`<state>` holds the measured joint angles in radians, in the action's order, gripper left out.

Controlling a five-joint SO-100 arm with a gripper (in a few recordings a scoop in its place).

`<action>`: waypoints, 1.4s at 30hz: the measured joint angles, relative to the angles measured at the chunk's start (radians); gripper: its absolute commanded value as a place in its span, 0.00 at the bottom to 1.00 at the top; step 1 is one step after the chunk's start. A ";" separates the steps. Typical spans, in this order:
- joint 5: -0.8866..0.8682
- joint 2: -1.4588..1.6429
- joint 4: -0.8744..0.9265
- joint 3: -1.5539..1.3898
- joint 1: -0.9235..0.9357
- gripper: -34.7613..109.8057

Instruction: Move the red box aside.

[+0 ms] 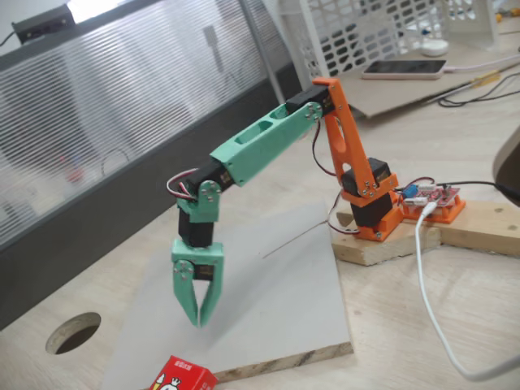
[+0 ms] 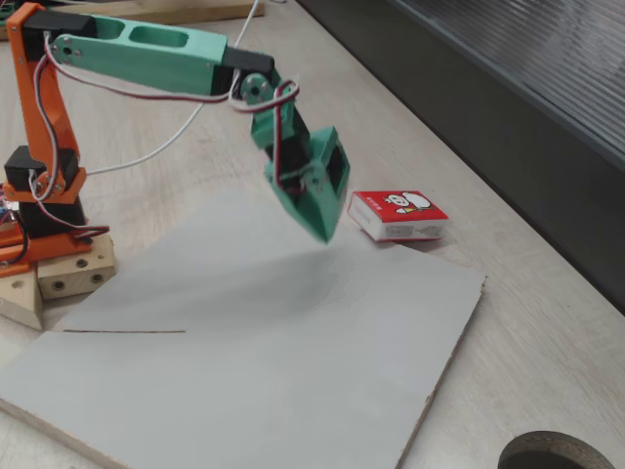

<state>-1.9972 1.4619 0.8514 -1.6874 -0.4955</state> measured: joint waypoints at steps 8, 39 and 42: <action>0.000 0.133 0.000 -0.003 0.179 0.26; 0.310 0.879 0.621 -0.624 0.422 0.27; 0.324 0.890 0.620 -0.729 0.422 0.27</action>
<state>-1.6736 2.3516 1.4711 -2.4160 -0.0736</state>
